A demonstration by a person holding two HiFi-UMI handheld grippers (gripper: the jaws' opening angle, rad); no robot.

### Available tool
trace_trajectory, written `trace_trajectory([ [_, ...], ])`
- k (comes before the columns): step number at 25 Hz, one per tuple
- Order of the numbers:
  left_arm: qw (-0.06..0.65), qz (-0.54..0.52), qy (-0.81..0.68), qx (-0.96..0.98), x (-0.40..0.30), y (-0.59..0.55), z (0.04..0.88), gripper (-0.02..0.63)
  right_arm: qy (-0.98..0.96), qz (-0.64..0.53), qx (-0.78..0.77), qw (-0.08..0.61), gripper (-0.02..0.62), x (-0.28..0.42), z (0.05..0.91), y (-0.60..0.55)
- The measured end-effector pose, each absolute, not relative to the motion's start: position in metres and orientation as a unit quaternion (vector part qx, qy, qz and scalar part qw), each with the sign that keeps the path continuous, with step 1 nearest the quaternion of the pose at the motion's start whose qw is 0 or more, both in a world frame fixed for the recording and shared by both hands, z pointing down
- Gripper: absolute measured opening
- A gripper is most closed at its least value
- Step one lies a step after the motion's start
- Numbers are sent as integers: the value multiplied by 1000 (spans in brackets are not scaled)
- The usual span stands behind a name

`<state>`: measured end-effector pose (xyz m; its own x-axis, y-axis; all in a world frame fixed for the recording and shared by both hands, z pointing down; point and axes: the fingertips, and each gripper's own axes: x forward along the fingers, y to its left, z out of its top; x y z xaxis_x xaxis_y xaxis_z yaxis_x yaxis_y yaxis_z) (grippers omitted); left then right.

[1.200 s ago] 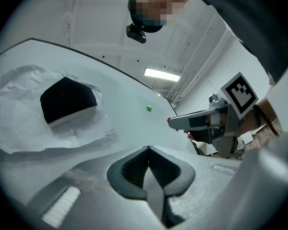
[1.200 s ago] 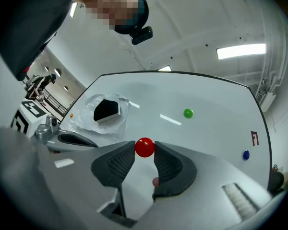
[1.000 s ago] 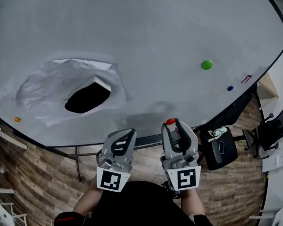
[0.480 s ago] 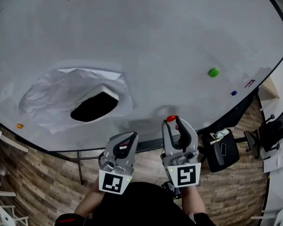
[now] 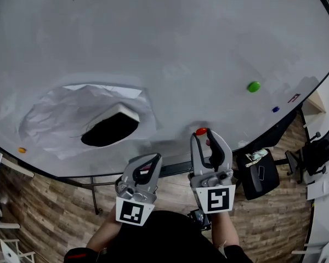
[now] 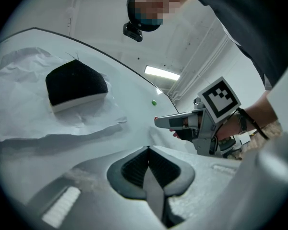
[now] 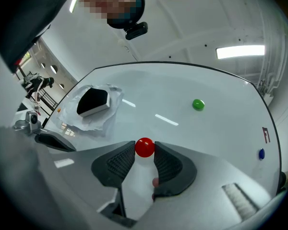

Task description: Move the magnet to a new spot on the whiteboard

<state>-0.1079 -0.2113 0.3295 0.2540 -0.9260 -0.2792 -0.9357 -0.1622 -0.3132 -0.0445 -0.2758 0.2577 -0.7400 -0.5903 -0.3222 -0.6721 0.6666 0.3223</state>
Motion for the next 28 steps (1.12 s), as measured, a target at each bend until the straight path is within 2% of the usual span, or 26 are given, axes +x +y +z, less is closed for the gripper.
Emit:
trace_trajectory([
  [28,202,18,606,-769,-115,-231,336,2,907,214,-353,85,127,-56,261,-298],
])
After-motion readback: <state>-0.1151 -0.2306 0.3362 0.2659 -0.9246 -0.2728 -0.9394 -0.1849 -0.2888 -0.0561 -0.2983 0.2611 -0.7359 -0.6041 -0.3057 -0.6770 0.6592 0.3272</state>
